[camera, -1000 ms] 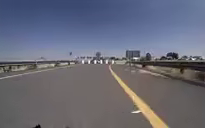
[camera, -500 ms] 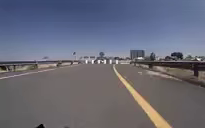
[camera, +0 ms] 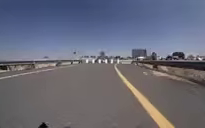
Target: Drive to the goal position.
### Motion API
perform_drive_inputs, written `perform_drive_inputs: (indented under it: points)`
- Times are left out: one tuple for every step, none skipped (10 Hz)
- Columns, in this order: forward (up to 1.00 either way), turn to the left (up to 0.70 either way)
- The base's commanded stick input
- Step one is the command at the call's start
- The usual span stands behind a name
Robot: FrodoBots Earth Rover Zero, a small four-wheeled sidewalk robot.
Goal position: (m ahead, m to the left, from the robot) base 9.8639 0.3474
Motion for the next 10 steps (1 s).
perform_drive_inputs:
  points:
    - [1.0, 0.0]
    - [1.0, 0.0]
    - [1.0, 0.0]
    - [1.0, 0.0]
    - [1.0, 0.0]
    - [1.0, 0.0]
    - [1.0, 0.0]
    - [1.0, 0.0]
    - [1.0, 0.0]
    - [1.0, 0.0]
